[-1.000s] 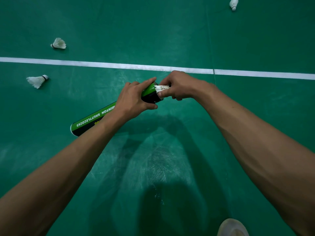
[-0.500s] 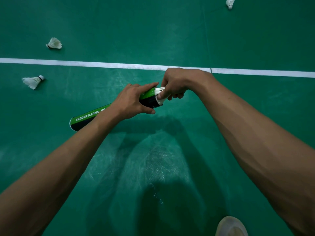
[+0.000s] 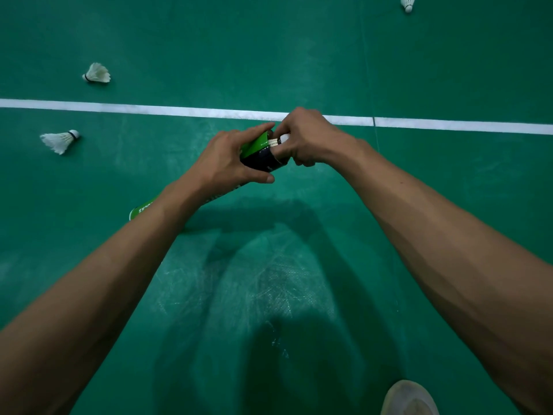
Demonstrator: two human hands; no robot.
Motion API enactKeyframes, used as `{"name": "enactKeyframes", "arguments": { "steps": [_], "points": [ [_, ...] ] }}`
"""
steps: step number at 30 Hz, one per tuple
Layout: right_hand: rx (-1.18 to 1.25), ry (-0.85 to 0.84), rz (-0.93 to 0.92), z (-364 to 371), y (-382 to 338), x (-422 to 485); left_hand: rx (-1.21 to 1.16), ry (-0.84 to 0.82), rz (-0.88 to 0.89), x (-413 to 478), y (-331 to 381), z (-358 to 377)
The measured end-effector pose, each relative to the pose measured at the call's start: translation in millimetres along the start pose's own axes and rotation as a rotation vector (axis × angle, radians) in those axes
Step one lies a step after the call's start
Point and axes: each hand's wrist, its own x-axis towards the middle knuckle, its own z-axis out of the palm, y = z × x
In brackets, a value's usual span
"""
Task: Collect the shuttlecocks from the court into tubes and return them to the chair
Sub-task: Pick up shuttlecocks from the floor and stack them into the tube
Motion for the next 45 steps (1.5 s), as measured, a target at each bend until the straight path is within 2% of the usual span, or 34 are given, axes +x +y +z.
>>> {"name": "enactKeyframes", "arguments": {
  "steps": [2, 6, 10, 13, 15, 19, 24, 28, 34, 36, 40, 43, 45],
  "points": [
    [0.100, -0.031, 0.030, -9.5, 0.8, 0.3, -0.025, 0.007, 0.010, 3.7, 1.5, -3.5],
    [0.450, -0.132, 0.063, -31.8, 8.2, -1.8, -0.038, 0.044, -0.015, 6.9, -0.8, -9.6],
    [0.490, 0.014, 0.040, -38.3, 15.8, -2.7, -0.065, 0.064, -0.015, 3.5, -1.8, -11.8],
    [0.555, -0.066, 0.026, -33.6, 14.7, -5.8, -0.065, 0.065, -0.016, 3.8, 1.1, -10.8],
    [0.567, -0.061, 0.020, -31.5, 10.5, -5.7, -0.058, 0.065, -0.017, 3.3, 2.7, -10.2],
    [0.479, 0.046, 0.051, -24.9, 4.2, 1.6, -0.038, 0.076, -0.005, 3.5, 4.1, -8.9],
    [0.132, 0.169, 0.088, -5.0, -9.9, 8.1, -0.038, 0.062, 0.006, 2.2, 6.1, -5.0],
    [0.040, 0.183, 0.138, -10.5, -13.7, 12.2, -0.033, 0.068, 0.015, 1.1, 7.6, -4.8],
    [0.151, -0.019, 0.109, -17.9, -7.4, 3.6, -0.023, 0.113, -0.031, 1.7, 3.0, -14.5],
    [0.166, -0.032, 0.101, -21.5, -6.6, 1.1, -0.027, 0.109, -0.023, 0.0, 4.0, -13.5],
    [0.132, -0.010, 0.083, -23.3, -8.4, -3.5, -0.027, 0.119, -0.021, -0.5, 7.4, -13.1],
    [0.007, 0.084, 0.064, -20.1, -12.2, -1.3, -0.028, 0.105, -0.005, -1.4, 9.6, -11.4],
    [0.005, 0.159, 0.056, -15.2, -13.0, 1.6, -0.019, 0.095, 0.004, -2.9, 10.4, -7.2]
  ]
}}
